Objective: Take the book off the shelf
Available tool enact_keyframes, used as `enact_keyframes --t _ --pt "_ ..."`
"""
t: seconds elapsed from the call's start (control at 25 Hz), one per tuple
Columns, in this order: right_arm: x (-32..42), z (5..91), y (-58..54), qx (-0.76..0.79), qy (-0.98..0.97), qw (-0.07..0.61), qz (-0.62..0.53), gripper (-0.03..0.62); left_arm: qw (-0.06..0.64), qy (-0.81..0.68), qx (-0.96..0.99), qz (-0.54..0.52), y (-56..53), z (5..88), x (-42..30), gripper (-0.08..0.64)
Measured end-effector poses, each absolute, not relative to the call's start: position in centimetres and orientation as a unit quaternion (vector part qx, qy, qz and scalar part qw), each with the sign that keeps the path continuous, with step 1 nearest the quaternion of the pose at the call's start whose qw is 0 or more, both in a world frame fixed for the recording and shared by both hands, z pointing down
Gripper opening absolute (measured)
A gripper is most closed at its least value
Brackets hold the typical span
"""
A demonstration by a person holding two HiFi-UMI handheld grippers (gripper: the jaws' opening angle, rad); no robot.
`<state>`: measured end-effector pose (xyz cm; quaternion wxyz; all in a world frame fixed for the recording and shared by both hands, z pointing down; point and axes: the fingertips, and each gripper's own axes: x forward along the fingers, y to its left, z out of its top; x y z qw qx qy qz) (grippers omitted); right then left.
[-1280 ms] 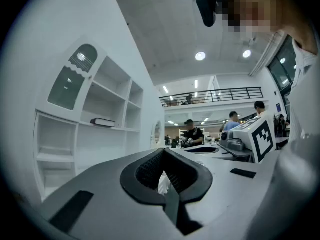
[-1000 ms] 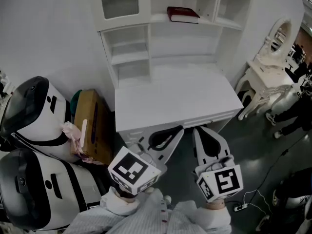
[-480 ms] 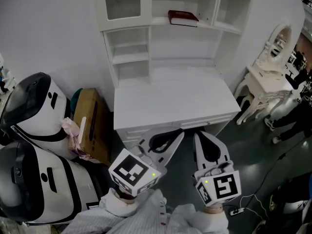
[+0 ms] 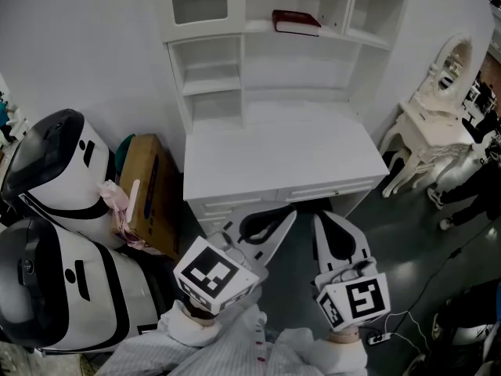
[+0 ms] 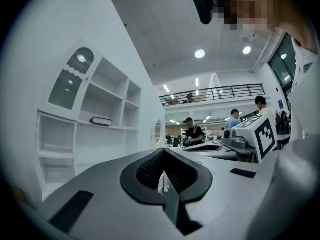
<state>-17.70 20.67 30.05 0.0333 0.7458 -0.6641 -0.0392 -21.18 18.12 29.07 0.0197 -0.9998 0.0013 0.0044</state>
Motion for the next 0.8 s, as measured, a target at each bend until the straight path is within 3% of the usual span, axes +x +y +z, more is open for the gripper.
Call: enact_keyframes --t 0.8 --pt "-8.6 28.9 3.9 0.749 -0.659 0.048 -0.055 0.014 0.031 -0.001 -0.999 0.029 1.5 27.1 -12.1 0.011"
